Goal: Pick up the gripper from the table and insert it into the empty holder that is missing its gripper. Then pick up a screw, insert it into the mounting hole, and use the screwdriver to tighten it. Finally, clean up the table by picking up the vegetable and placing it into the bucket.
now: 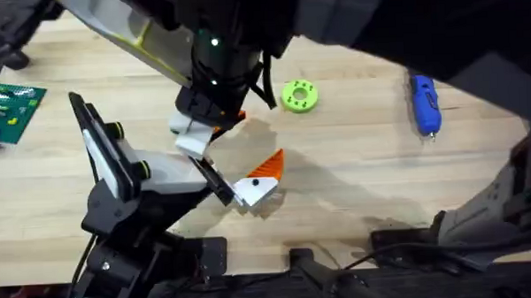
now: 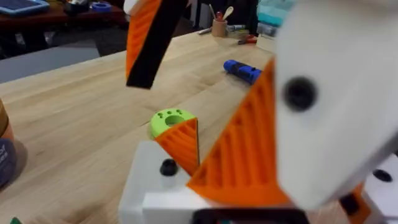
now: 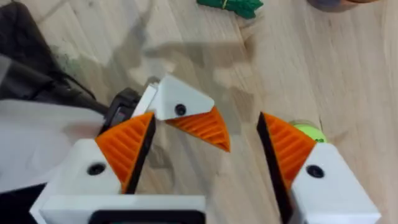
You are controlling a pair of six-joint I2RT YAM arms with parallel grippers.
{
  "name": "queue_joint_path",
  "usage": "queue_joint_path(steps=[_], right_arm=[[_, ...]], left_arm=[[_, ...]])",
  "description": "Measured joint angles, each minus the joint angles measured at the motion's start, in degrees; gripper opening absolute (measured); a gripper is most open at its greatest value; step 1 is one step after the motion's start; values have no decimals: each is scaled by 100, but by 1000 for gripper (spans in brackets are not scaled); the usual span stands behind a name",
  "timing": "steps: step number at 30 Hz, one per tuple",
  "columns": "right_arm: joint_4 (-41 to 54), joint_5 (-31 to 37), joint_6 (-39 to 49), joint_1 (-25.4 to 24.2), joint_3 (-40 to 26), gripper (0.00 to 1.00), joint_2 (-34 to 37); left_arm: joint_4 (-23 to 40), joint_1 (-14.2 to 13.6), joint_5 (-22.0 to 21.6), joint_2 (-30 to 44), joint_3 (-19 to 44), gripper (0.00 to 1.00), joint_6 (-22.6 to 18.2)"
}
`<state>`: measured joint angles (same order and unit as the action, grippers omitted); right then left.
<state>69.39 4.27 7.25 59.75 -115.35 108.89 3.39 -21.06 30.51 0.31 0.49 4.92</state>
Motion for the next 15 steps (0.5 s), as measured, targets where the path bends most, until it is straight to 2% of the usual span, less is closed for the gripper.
queue_joint_path(steps=[7, 15], right_arm=[[57, -216, -74, -71, 0, 993, -297], [158, -258, -204, -510, 0, 993, -540]], left_arm=[[-3, 0, 15, -1, 0, 986, -42], [-3, 0, 15, -1, 0, 986, -45]])
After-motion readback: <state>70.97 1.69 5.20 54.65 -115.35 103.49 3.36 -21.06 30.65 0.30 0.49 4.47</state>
